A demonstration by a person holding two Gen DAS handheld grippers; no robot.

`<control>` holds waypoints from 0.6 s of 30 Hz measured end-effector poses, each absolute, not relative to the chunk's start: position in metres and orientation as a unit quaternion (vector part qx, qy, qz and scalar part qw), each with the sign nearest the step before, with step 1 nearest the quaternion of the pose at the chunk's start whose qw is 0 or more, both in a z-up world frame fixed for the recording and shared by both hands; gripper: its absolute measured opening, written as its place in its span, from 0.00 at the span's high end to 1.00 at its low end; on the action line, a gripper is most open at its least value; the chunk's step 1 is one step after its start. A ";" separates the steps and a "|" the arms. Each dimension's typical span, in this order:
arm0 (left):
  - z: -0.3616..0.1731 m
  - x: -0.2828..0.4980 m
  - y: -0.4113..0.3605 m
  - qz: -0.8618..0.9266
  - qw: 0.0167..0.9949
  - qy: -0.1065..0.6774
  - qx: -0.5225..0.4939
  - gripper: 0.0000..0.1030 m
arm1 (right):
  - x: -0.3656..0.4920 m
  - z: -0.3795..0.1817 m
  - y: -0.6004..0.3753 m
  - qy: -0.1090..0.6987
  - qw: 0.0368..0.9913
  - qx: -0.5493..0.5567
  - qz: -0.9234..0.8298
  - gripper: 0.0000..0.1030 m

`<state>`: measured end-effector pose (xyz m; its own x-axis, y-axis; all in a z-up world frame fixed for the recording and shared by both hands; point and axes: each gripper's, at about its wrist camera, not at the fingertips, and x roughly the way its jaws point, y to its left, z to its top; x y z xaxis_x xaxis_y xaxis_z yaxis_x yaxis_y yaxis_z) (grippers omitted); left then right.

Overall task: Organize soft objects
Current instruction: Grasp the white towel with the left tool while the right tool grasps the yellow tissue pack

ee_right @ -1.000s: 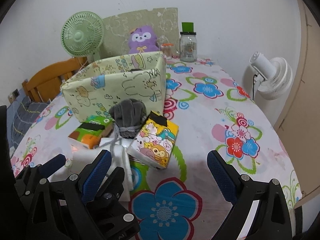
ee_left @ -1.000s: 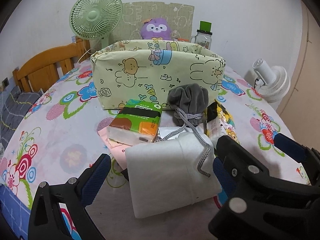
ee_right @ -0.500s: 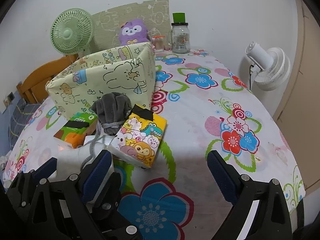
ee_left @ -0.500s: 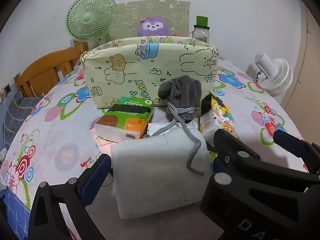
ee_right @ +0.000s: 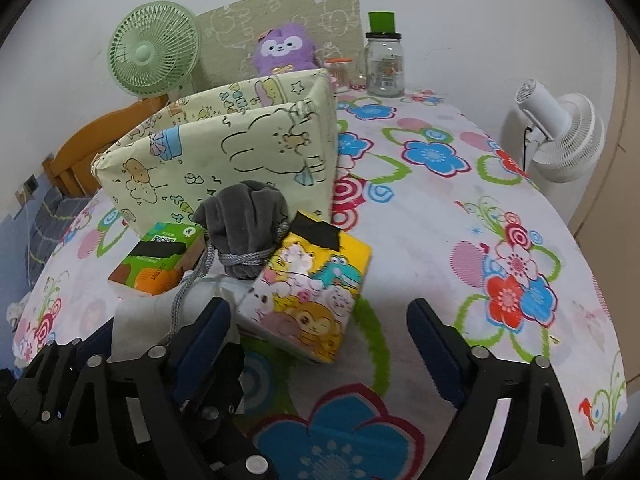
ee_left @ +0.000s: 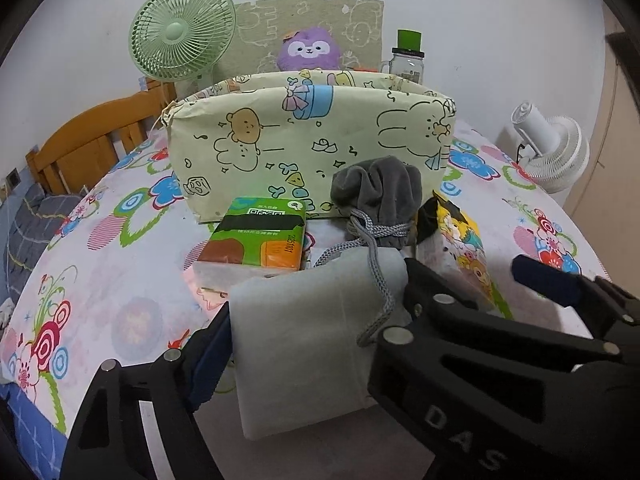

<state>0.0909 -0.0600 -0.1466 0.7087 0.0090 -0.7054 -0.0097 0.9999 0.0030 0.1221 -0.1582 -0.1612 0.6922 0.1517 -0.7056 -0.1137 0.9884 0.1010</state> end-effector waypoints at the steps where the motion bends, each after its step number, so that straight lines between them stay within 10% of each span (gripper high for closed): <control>1: -0.146 0.092 -0.059 0.003 0.924 0.382 -0.003 0.18 | 0.123 -0.163 -0.156 0.389 0.918 0.023 0.075 0.19; 5: -0.146 0.091 -0.058 0.001 0.925 0.381 -0.005 0.19 | 0.123 -0.164 -0.156 0.389 0.917 0.036 0.081 0.39; 18: -0.144 0.081 -0.054 0.005 0.927 0.376 -0.011 0.33 | 0.105 -0.155 -0.155 0.379 0.923 0.023 0.070 0.46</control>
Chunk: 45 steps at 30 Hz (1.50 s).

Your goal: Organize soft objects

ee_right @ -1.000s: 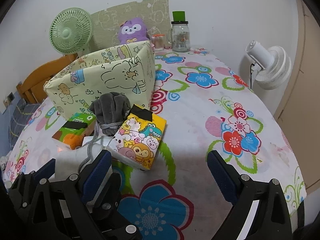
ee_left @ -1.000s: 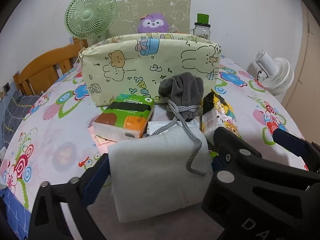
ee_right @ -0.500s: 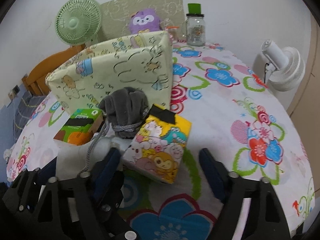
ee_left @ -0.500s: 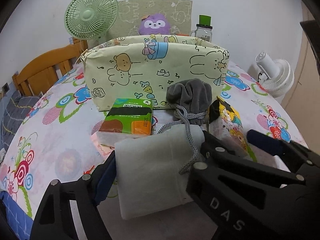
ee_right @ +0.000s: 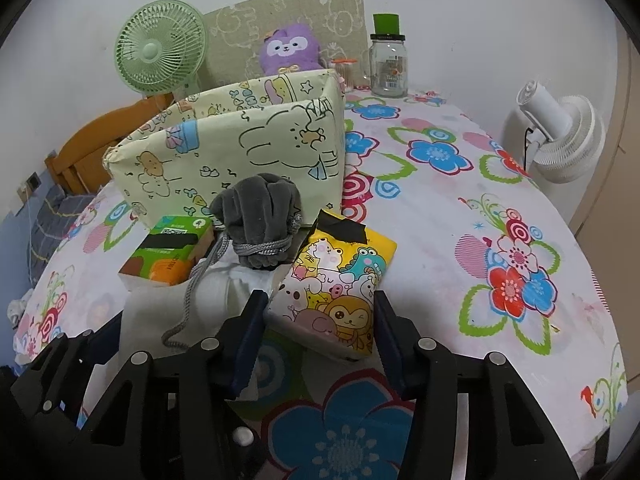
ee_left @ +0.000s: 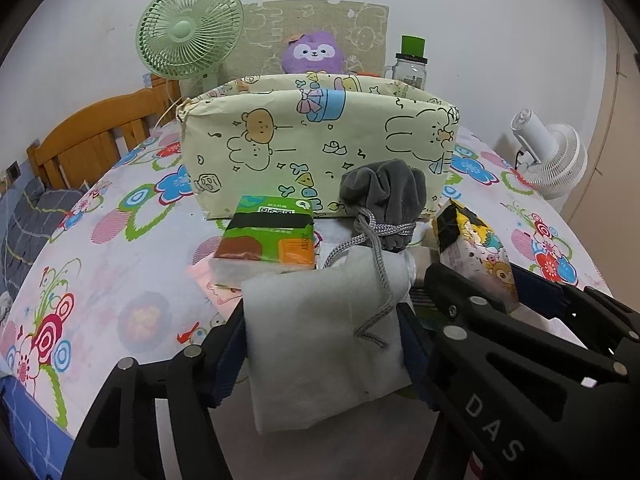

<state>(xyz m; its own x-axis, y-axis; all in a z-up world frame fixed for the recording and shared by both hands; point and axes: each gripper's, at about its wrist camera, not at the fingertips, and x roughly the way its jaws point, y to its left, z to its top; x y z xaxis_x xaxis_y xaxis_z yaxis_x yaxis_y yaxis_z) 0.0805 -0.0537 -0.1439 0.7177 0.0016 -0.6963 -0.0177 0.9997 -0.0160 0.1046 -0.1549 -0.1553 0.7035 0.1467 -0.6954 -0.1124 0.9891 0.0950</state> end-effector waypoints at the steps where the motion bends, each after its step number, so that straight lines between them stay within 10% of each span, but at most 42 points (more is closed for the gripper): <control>1: -0.144 0.079 -0.054 0.006 0.927 0.375 -0.011 0.35 | 0.103 -0.155 -0.155 0.378 0.923 0.022 0.071 0.46; 12: -0.135 0.064 -0.051 0.009 0.931 0.365 -0.011 0.55 | 0.084 -0.146 -0.152 0.366 0.928 0.021 0.071 0.46; 45: -0.053 0.037 -0.046 -0.009 0.955 0.295 -0.018 0.56 | 0.041 -0.057 -0.147 0.292 0.955 0.024 0.038 0.46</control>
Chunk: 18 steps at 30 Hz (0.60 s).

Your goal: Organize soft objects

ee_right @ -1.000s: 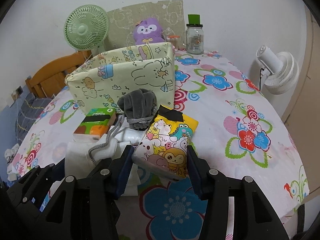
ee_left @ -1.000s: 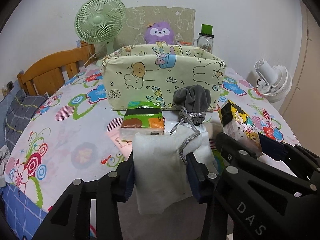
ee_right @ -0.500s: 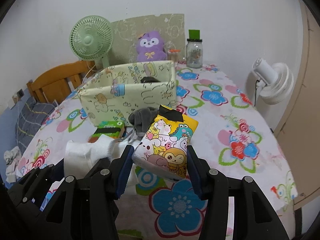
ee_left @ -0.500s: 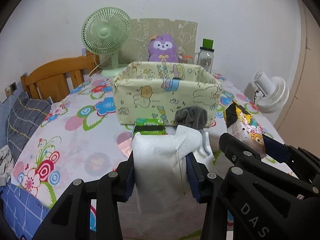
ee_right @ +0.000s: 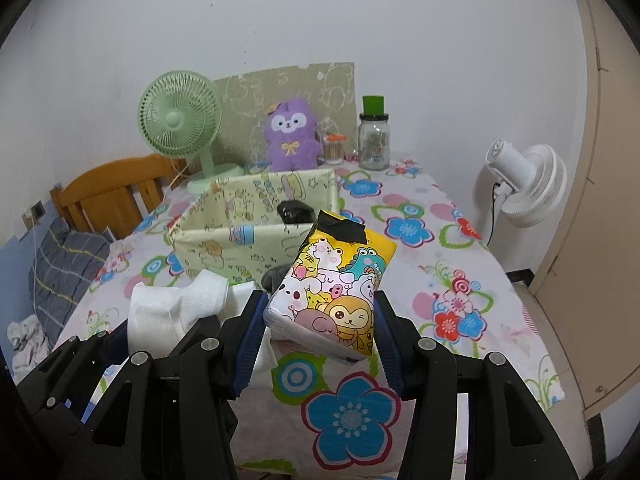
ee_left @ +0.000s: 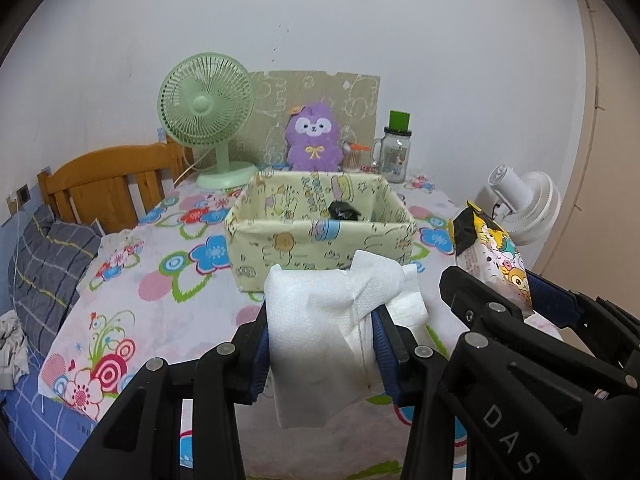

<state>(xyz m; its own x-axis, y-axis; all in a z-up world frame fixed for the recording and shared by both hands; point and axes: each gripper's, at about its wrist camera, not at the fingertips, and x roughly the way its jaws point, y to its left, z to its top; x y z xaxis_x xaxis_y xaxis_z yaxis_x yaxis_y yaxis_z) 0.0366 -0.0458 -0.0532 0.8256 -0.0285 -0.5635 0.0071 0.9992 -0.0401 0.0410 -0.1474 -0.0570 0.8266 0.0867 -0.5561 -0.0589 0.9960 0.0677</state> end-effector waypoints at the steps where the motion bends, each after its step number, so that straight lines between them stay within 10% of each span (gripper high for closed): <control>1: -0.050 0.036 -0.046 -0.011 0.956 0.293 -0.017 0.56 | 0.041 -0.054 -0.148 0.290 0.956 0.024 0.037 0.46; 18: -0.006 0.041 -0.044 -0.018 0.966 0.259 -0.012 0.56 | 0.040 -0.008 -0.144 0.255 0.966 0.021 0.028 0.46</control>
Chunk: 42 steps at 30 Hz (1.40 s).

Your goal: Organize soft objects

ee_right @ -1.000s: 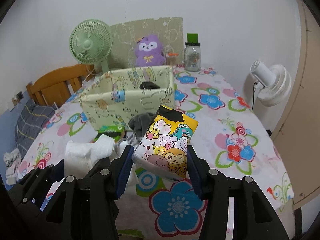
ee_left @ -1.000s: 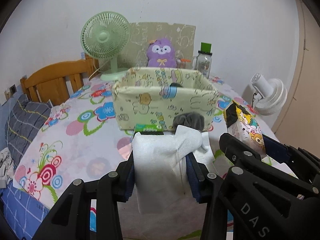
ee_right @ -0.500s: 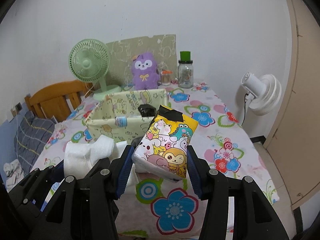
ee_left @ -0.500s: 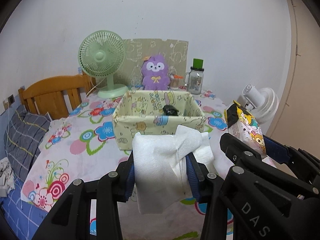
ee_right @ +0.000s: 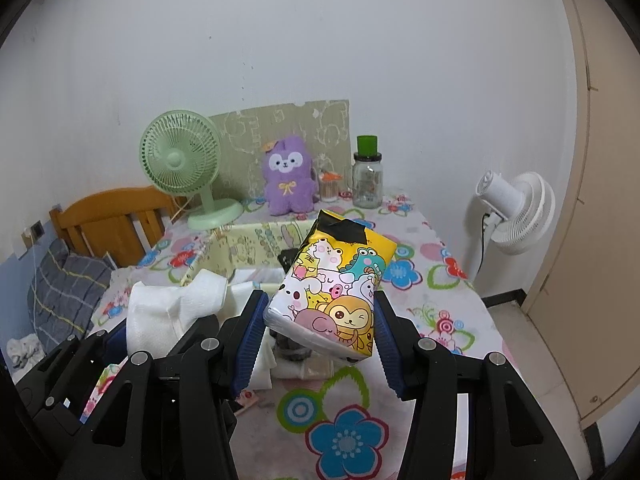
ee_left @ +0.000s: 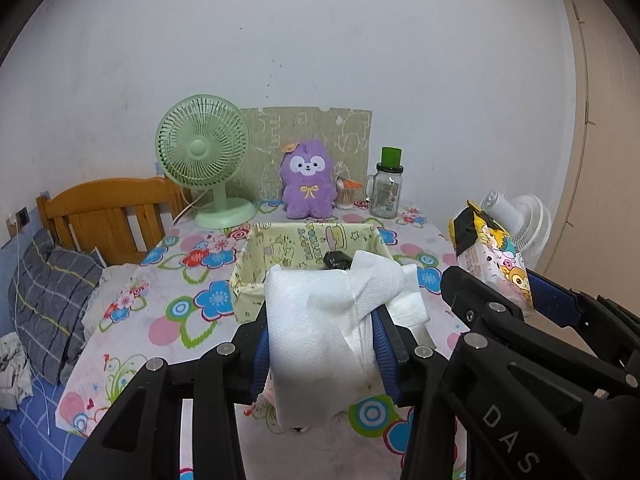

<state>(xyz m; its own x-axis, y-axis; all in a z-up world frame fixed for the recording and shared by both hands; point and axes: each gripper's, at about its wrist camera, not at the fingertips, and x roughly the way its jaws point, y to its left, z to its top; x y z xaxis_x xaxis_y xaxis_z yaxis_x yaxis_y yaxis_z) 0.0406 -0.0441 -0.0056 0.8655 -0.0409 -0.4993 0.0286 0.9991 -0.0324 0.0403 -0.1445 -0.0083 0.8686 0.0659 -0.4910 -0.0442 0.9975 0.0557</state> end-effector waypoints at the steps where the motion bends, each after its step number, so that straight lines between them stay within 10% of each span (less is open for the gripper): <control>1: -0.004 0.042 -0.044 -0.018 0.966 0.258 -0.011 0.56 | 0.041 -0.007 -0.144 0.254 0.966 0.021 0.029 0.46; 42: 0.001 0.173 -0.022 -0.032 0.961 0.275 -0.011 0.55 | 0.177 0.001 -0.121 0.265 0.963 0.027 0.031 0.46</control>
<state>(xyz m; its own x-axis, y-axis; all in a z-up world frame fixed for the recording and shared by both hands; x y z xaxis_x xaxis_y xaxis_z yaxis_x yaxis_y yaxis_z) 0.1729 -0.0218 0.0006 0.8467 -0.0675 -0.5278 0.0556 0.9977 -0.0384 0.1766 -0.1213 0.0007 0.8577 0.0744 -0.5088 -0.0453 0.9966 0.0693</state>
